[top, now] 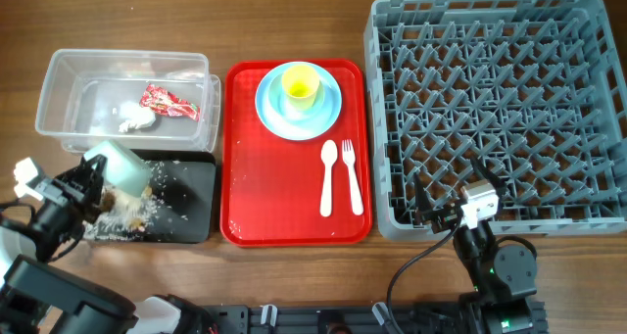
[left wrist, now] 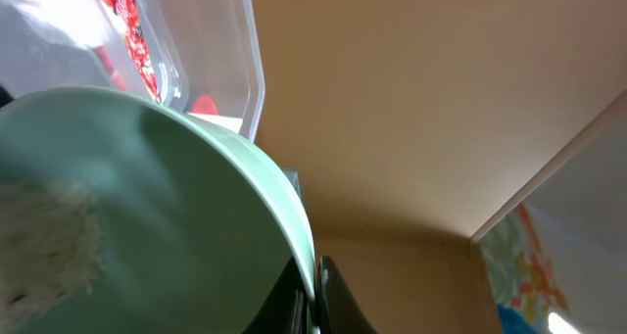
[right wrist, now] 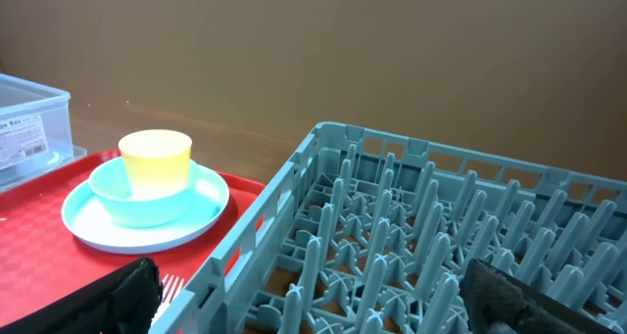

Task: Sort waste into correct bins and load items into the dishwasher rack
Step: 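Tilt the green bowl to dump the rice onto the black tray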

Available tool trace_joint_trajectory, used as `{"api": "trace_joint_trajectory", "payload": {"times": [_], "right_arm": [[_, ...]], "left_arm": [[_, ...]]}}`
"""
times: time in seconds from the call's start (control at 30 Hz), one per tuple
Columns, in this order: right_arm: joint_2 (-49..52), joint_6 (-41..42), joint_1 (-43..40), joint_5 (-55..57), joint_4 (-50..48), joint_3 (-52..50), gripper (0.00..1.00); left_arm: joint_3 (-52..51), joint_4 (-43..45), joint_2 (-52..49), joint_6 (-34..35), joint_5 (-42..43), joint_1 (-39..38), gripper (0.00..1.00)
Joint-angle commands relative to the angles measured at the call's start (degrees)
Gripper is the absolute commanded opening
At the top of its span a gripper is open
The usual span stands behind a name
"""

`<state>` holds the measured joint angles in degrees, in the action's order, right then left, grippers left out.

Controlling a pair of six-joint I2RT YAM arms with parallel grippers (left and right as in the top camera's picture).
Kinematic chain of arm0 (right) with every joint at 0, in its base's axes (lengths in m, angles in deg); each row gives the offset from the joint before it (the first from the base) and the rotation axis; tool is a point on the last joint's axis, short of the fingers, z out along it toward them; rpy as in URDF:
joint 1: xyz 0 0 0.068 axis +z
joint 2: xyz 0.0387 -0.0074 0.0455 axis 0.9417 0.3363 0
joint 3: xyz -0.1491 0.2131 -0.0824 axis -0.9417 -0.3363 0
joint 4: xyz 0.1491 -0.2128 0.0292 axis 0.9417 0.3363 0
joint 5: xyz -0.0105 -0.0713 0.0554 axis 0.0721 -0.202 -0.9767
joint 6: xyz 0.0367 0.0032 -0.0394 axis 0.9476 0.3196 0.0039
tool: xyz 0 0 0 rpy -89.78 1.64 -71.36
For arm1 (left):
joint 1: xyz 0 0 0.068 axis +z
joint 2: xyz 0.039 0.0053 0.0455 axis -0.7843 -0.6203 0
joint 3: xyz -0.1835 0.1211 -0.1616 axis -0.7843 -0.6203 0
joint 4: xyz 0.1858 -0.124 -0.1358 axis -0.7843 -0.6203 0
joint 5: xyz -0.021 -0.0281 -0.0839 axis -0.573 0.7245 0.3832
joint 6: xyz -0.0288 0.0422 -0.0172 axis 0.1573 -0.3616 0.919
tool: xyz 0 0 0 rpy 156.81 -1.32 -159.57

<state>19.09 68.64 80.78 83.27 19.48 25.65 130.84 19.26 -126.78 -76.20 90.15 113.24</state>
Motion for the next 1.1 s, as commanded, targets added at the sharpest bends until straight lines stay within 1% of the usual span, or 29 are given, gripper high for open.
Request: {"api": "trace_joint_trajectory", "payload": {"times": [0.0, 0.1, 0.2, 0.27, 0.37, 0.6, 0.9, 1.07], "right_arm": [[-0.11, -0.17, -0.07, 0.35, -0.28, -0.07, 1.00], [-0.11, -0.20, -0.07, 0.35, -0.28, -0.07, 1.00], [-0.11, -0.20, -0.07, 0.35, -0.28, -0.07, 1.00], [-0.11, -0.20, -0.07, 0.35, -0.31, -0.07, 1.00], [-0.11, -0.17, -0.07, 0.35, -0.28, -0.07, 1.00], [-0.11, -0.17, -0.07, 0.33, -0.28, -0.07, 1.00], [-0.11, -0.20, -0.07, 0.35, -0.28, -0.07, 1.00], [-0.11, -0.20, -0.07, 0.35, -0.28, -0.07, 1.00]], "left_arm": [[-2.23, -0.52, -0.39, -2.32, 6.01, 1.60, 0.04], [-2.64, -0.42, -0.39, -2.34, 6.01, 1.60, 0.04], [-2.64, -4.92, -0.37, -2.62, 6.01, 1.53, 0.04], [-2.64, -2.27, -0.37, -1.81, 6.03, 1.53, 0.04], [-2.64, -3.19, -0.33, -0.63, 6.01, 1.53, 0.04], [-2.62, -0.37, -0.33, 0.68, 6.01, 1.53, 0.04], [-2.62, -1.05, 0.22, 0.00, 5.99, 1.29, 0.04], [-2.23, -0.68, 2.43, -1.05, 5.79, -2.01, 0.04]]}}
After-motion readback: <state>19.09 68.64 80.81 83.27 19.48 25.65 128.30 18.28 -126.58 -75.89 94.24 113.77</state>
